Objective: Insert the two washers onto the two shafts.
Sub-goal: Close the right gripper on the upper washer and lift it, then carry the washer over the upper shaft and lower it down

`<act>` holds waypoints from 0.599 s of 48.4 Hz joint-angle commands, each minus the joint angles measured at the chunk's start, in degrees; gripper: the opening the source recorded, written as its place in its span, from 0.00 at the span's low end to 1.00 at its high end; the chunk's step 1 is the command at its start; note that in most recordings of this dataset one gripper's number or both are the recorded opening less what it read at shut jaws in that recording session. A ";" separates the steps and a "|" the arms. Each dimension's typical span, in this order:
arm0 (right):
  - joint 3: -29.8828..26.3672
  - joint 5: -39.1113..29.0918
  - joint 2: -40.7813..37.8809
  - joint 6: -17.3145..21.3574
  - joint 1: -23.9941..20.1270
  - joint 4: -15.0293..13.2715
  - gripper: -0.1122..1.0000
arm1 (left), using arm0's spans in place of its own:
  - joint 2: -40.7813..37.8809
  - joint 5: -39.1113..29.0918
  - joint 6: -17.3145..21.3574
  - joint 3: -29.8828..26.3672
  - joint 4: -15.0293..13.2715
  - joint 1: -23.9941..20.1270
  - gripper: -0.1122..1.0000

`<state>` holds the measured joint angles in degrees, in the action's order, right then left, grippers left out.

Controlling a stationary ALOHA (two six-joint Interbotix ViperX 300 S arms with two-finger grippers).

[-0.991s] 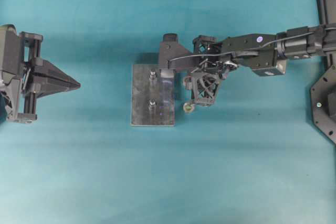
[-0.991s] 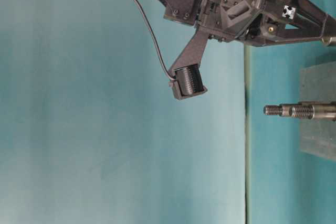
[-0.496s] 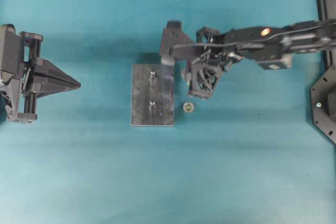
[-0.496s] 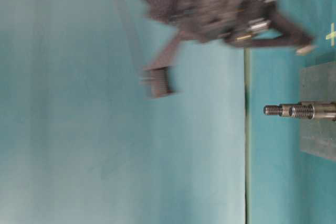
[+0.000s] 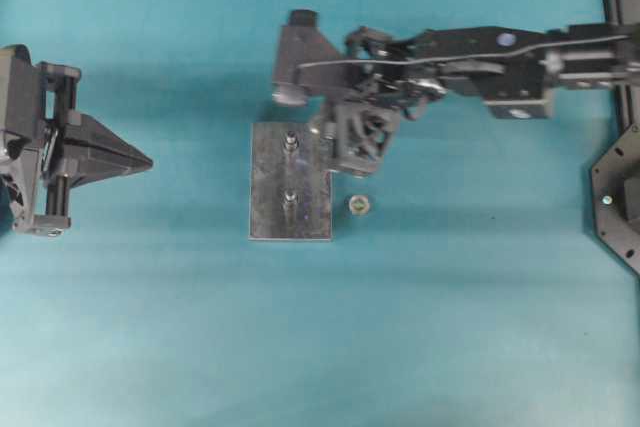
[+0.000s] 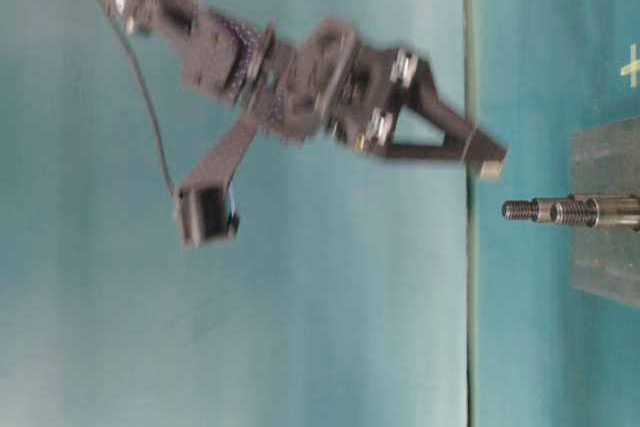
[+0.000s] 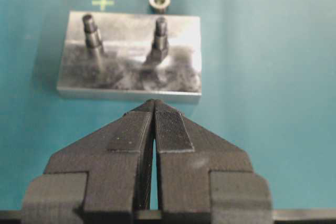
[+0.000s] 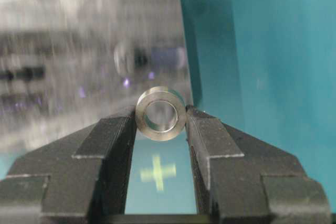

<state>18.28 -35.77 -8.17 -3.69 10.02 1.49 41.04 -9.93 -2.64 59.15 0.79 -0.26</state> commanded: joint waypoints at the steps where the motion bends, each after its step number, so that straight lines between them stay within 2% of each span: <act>1: -3.25 -0.44 0.18 -0.18 -0.62 0.09 0.41 | 0.18 0.44 -0.09 -0.62 0.18 0.00 0.10; 10: -5.80 -1.41 -1.23 -1.76 -1.67 0.09 0.41 | 0.53 0.44 -0.09 -0.26 0.09 -0.09 0.10; 29: -6.50 -2.99 -2.55 -2.20 -2.02 0.18 0.41 | 2.90 0.44 -0.35 1.49 0.18 -0.09 0.10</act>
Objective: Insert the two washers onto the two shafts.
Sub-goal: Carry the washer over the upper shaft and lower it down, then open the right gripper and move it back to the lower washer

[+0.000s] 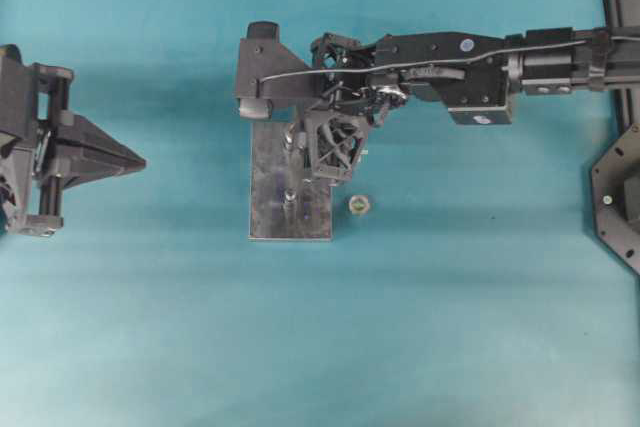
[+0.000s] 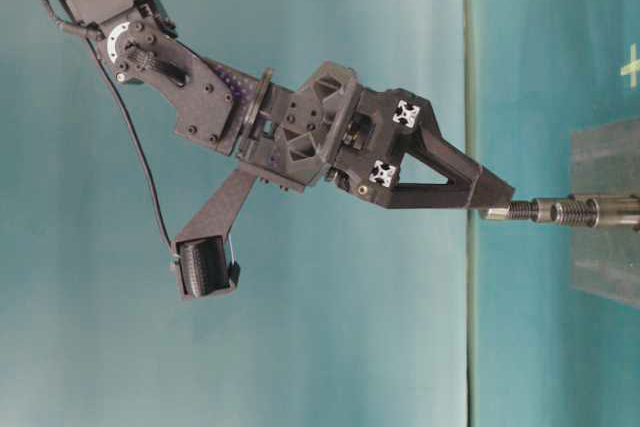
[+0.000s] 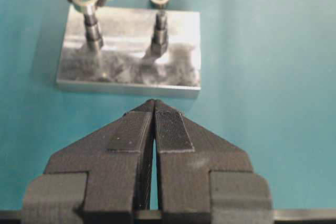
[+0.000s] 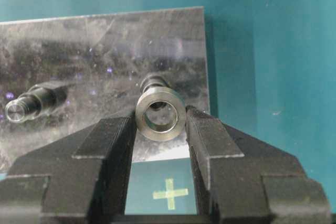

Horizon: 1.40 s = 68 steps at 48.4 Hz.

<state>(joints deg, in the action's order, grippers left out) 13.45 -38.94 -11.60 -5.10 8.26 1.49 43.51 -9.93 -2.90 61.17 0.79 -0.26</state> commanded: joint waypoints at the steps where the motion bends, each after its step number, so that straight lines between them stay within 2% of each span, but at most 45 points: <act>1: -1.67 0.26 0.88 -0.79 -0.26 0.09 0.41 | 0.62 0.44 -0.18 -0.44 0.09 -0.09 0.10; 35: -2.72 -0.70 -0.79 -0.70 -0.44 0.18 0.41 | 1.67 0.44 -0.35 0.44 0.09 -0.09 0.10; 53: -4.66 -4.75 -2.99 -0.70 -0.44 0.26 0.41 | 1.85 0.44 -0.35 0.53 0.09 -0.09 0.10; 55: -4.92 -4.83 -3.16 -0.70 -0.44 0.44 0.46 | 1.76 0.44 -0.35 0.62 0.09 0.00 0.10; 59: -5.01 -4.22 -3.16 -0.79 -0.35 0.44 0.70 | 1.85 0.44 -0.53 0.53 0.09 -0.09 0.10; 61: -5.01 -3.60 -3.25 -0.79 -0.44 0.44 0.78 | 1.76 0.44 -0.70 0.62 0.09 0.00 0.10; 68: -5.10 -2.55 -3.16 -0.70 -0.44 0.97 0.75 | 1.93 0.44 -1.76 0.79 0.09 -0.09 0.10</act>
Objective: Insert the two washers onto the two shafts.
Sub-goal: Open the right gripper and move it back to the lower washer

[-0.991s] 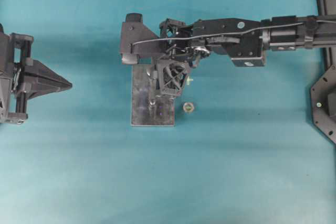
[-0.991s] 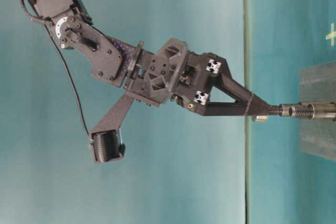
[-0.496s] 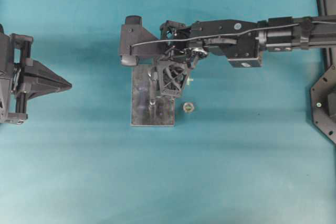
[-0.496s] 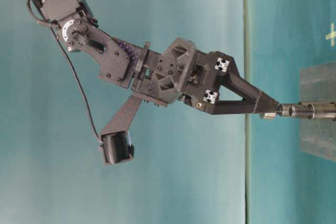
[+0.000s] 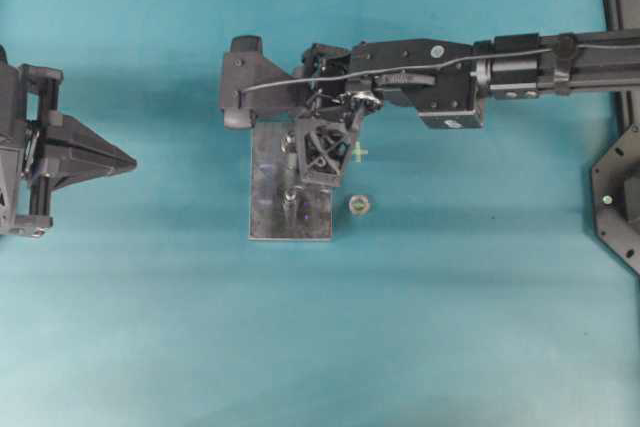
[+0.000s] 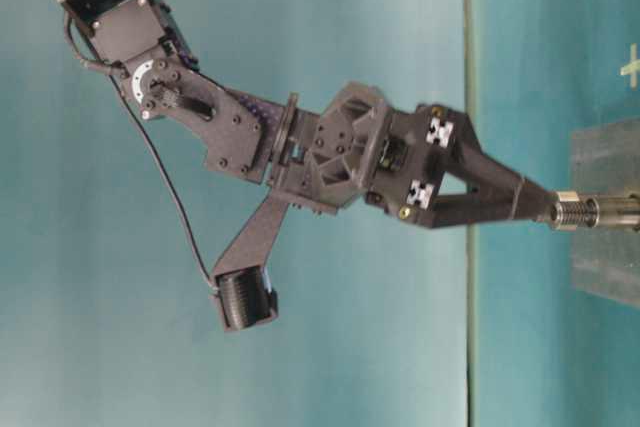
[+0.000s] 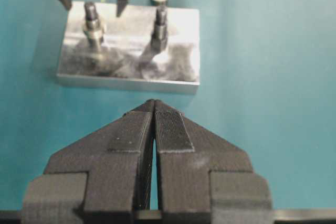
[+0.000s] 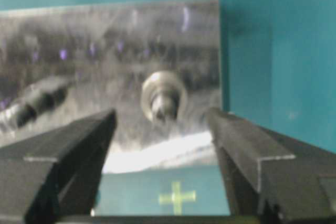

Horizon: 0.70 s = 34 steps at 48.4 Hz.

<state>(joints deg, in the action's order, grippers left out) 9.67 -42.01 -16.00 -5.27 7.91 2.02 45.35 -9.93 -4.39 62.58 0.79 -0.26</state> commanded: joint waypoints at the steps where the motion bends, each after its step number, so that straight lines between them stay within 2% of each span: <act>1: -1.32 0.44 1.32 -0.53 -0.09 0.70 0.74 | 0.09 0.44 -0.35 -0.62 0.09 -0.09 0.10; 10: 0.88 -1.32 4.31 0.44 -0.09 2.29 0.73 | 0.44 0.44 -0.53 -0.70 0.09 -0.09 0.10; 26: 13.10 -1.05 14.41 2.02 -2.99 2.55 0.73 | 0.44 0.44 -0.44 -0.62 0.09 0.00 0.10; 34: 18.81 1.93 15.91 2.20 -5.45 2.72 0.73 | 0.26 0.44 -0.53 -0.70 0.09 -0.09 0.10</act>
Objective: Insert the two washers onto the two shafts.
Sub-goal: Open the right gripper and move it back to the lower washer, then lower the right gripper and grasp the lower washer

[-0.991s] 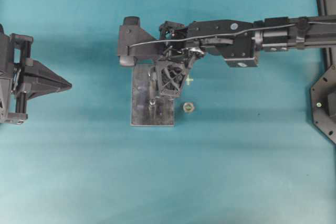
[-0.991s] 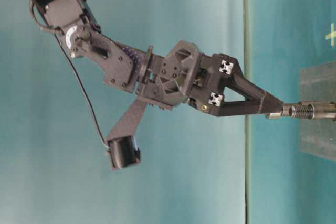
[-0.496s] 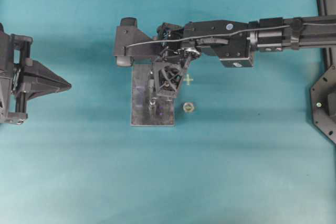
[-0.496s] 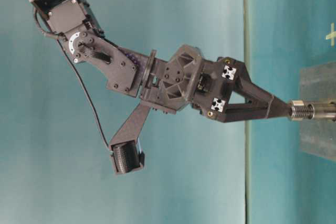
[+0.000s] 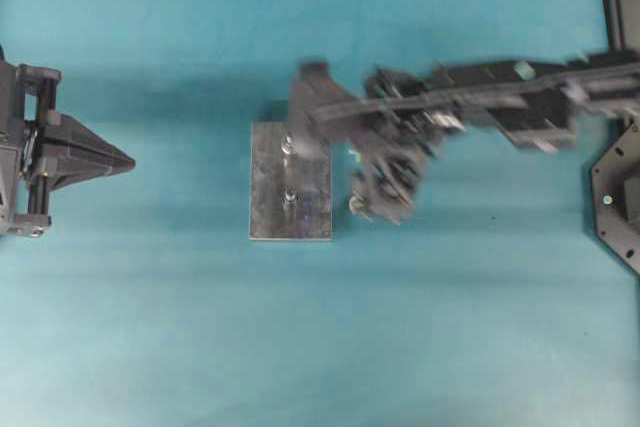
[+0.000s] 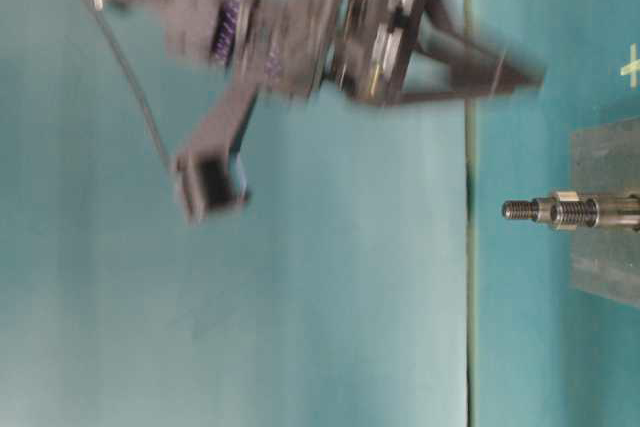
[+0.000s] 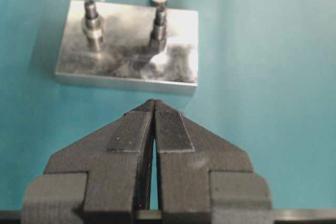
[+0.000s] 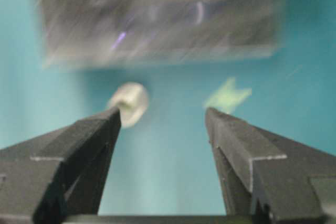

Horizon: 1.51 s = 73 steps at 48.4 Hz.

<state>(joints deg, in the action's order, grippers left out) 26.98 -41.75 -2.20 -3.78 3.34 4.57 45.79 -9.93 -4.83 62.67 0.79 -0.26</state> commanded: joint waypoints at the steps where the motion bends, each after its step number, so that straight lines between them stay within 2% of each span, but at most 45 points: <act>1: 2.11 2.37 2.02 0.62 -1.23 0.18 0.74 | -0.26 0.44 -0.09 -0.79 0.18 -0.09 0.10; 13: 5.98 13.36 0.44 0.53 -2.81 0.18 0.75 | -0.26 0.35 -0.09 -1.41 0.09 -0.09 0.10; 28: 5.89 14.06 -3.96 0.26 -3.16 0.18 0.75 | -0.26 0.44 -0.09 -1.76 0.09 -0.09 0.10; 52: 5.98 16.00 -6.50 0.09 -2.99 0.18 0.74 | 0.00 0.35 -0.09 -1.32 0.18 -0.09 0.10; 73: 6.06 16.35 -7.47 0.62 -2.99 -0.09 0.70 | -0.18 0.44 -0.09 -1.58 0.09 -0.09 0.10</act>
<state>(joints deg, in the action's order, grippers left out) 33.40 -25.66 -10.20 -3.69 0.53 4.57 45.79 -9.93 -4.83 62.49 0.79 -0.26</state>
